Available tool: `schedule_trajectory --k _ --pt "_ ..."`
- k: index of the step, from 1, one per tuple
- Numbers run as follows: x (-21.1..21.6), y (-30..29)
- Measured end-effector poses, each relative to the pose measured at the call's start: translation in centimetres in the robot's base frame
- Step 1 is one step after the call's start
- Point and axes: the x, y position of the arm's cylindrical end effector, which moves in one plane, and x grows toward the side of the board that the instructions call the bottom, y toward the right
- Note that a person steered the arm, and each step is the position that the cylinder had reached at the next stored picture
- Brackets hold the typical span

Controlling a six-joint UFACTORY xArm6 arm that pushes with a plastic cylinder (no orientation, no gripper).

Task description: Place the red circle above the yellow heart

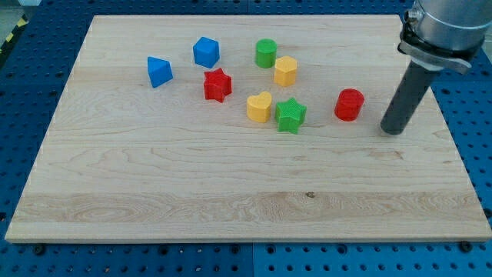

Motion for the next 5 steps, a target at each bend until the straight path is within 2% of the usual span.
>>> schedule_trajectory --k 5 --pt "7.7 0.0"
